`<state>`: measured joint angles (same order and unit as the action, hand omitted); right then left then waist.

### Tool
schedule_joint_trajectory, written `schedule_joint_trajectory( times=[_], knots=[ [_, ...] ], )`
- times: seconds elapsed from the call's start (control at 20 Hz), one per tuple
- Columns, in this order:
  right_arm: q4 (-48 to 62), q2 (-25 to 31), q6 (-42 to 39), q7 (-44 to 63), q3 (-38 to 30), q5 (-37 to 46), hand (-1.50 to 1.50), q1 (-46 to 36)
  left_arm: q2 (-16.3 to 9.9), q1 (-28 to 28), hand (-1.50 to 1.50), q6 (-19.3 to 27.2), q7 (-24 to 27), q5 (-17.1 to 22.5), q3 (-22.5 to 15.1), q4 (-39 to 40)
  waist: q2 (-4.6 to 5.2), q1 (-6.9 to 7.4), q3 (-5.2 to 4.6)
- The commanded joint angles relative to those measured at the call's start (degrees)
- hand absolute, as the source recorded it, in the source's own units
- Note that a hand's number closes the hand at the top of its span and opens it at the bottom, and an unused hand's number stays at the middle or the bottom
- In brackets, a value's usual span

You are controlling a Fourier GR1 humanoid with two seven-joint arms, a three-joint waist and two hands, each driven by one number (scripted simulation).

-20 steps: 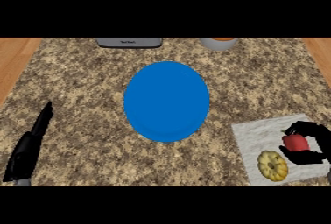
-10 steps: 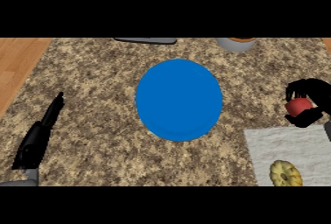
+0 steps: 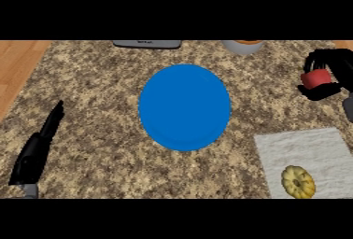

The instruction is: Pick the bell pepper from the placemat and place it in the plate

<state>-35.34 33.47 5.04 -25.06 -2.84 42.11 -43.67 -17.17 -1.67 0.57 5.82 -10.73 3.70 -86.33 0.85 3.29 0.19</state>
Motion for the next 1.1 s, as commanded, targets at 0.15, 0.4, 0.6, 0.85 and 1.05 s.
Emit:
schedule_joint_trajectory(
  times=[0.15, 0.4, 0.6, 0.85, 1.05],
  knots=[
    [-0.7, -2.2, -3.0, -14.0, -4.2, -7.4, 1.50, -6.0, -0.3, -0.3, 0.00, -0.2, 1.2, 0.3, 1.7, 3.0, -0.46, -1.94, -0.14],
    [-9.7, -4.8, -12.4, -12.9, -1.9, -10.1, 1.50, -5.1, -1.4, -2.5, 0.00, -1.5, 0.8, 2.1, 3.9, 0.0, -1.08, -3.10, -0.21],
    [-19.6, -7.9, -16.1, -6.3, 0.2, -10.9, 1.50, -4.1, -1.5, -2.8, 0.00, -1.8, 0.3, 1.6, 4.4, -0.3, -1.13, -3.38, -0.22],
    [-29.5, -16.0, -15.7, 5.2, 3.8, -10.3, 1.50, -2.5, 0.0, -5.4, 0.00, -1.0, 0.1, 0.0, 3.1, -3.3, -1.09, -3.13, -0.21],
    [-27.8, -21.5, -15.9, 10.5, 6.3, -8.9, 1.50, -5.0, 0.9, -2.6, 0.00, -1.1, -0.9, -0.5, 2.6, -1.6, -0.89, -2.87, -0.21]
  ],
)
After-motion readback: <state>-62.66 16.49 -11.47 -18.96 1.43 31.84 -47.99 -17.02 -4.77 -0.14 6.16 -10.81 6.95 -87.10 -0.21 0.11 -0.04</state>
